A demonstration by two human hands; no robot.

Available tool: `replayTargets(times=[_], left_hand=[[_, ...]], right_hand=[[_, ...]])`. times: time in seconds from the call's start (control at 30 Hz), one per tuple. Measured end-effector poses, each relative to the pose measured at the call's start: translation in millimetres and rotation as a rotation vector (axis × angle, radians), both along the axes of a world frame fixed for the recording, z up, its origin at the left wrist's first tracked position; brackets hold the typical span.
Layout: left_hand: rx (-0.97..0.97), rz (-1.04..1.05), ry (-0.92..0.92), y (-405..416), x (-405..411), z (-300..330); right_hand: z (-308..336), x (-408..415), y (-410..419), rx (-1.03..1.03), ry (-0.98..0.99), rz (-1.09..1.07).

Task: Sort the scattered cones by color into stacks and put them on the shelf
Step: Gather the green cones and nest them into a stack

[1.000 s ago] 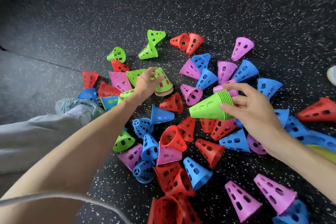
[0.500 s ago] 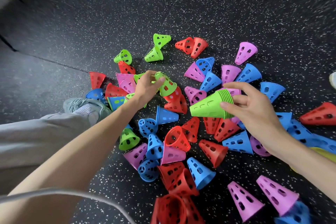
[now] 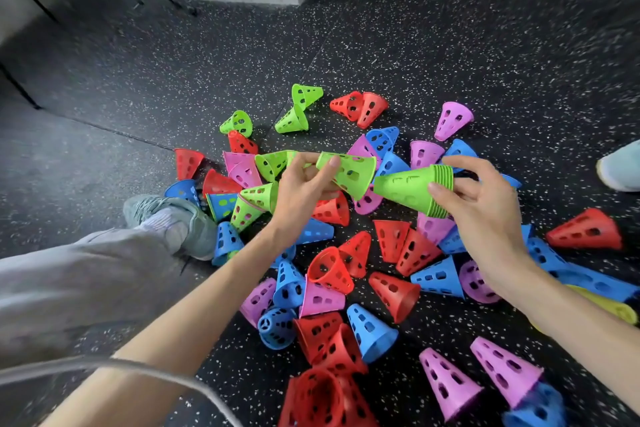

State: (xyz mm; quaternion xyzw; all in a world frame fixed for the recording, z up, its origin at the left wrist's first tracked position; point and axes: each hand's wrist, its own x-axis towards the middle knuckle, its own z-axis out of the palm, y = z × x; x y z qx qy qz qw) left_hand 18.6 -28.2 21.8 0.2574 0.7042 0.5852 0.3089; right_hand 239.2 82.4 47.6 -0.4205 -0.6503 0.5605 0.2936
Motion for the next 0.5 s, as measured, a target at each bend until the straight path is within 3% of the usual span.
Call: replayTargets(times=[0.33,0.5], left_hand=[[0.032,-0.181,-0.095,11.2,44.2,6.6],[-0.044,-0.286,0.007,3.7,43.5,-1.7]], right_hand=[[3.0,2.5,-2.8,-0.042,0.024,0.000],[8.1,2.8,-8.5,-0.029,0.028,0.052]])
